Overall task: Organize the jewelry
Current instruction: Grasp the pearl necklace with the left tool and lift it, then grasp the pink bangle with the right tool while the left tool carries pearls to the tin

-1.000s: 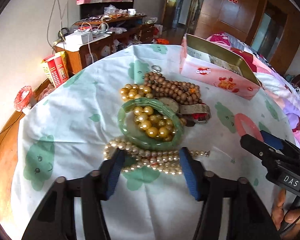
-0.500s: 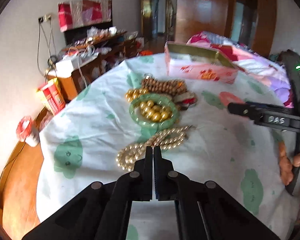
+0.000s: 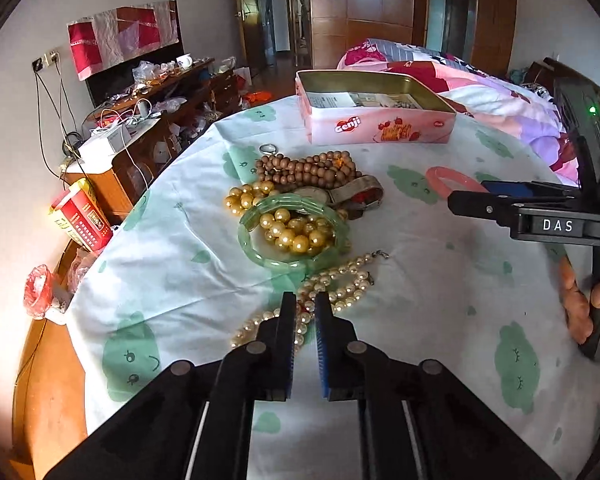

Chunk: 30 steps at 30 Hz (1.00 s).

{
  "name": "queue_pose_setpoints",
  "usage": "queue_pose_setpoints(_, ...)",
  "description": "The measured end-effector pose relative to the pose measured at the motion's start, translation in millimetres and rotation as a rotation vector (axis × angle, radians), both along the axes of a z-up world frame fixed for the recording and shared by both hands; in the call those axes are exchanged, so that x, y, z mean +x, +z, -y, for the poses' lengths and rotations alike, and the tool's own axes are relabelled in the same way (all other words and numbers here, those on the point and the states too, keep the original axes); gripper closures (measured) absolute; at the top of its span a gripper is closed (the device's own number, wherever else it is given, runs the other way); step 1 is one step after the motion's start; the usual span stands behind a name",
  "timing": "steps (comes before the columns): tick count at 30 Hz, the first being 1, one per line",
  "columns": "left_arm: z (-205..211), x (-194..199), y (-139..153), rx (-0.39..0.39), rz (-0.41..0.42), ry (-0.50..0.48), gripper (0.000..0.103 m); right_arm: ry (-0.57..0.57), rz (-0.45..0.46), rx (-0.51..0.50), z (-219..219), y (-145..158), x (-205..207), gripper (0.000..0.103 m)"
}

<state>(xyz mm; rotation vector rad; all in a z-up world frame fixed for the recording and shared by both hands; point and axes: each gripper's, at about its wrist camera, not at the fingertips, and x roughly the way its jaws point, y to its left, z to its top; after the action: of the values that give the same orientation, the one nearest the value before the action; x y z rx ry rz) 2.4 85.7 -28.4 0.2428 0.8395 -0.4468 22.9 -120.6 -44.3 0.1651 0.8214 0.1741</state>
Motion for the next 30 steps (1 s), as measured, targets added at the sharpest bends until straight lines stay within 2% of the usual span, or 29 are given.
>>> queue_pose_setpoints(3,0,-1,-1,-0.009,-0.011,-0.011,0.071,-0.001,-0.005,0.008,2,-1,1,0.021)
queue_pose_setpoints(5,0,-2,0,-0.029,-0.012,-0.023,0.040,-0.004,-0.011,0.015,3,-2,1,0.021)
queue_pose_setpoints(7,0,-5,2,-0.028,0.008,-0.023,0.036,-0.005,-0.014,0.018,3,-2,2,0.021)
queue_pose_setpoints(10,3,-2,-2,0.032,0.035,-0.002,0.036,-0.005,-0.014,0.017,3,-2,2,0.021)
queue_pose_setpoints(13,8,2,-16,0.104,-0.007,-0.016,0.038,-0.005,-0.014,0.019,3,-2,2,0.021)
queue_pose_setpoints(14,8,0,-15,0.090,0.010,-0.020,0.040,-0.005,-0.015,0.019,3,-2,2,0.021)
queue_pose_setpoints(16,6,0,-17,0.066,-0.011,-0.025,0.046,-0.006,-0.014,0.019,3,-2,2,0.021)
queue_pose_setpoints(18,1,2,-17,-0.003,-0.054,-0.025,0.062,-0.006,-0.013,0.020,3,-2,2,0.021)
queue_pose_setpoints(20,3,0,-16,0.008,-0.046,-0.015,0.081,-0.006,-0.013,0.019,3,-3,2,0.021)
queue_pose_setpoints(24,13,-6,-14,0.049,-0.022,-0.002,0.085,-0.006,-0.004,0.028,4,-1,1,0.021)
queue_pose_setpoints(25,12,-7,-14,0.035,-0.025,0.002,0.091,-0.007,-0.001,0.031,5,-1,0,0.021)
queue_pose_setpoints(28,7,-8,-14,-0.053,-0.059,0.000,0.091,-0.015,0.019,0.047,8,2,-2,0.021)
queue_pose_setpoints(30,6,-13,-13,-0.085,-0.056,-0.002,0.091,-0.020,0.045,0.066,11,6,-5,0.021)
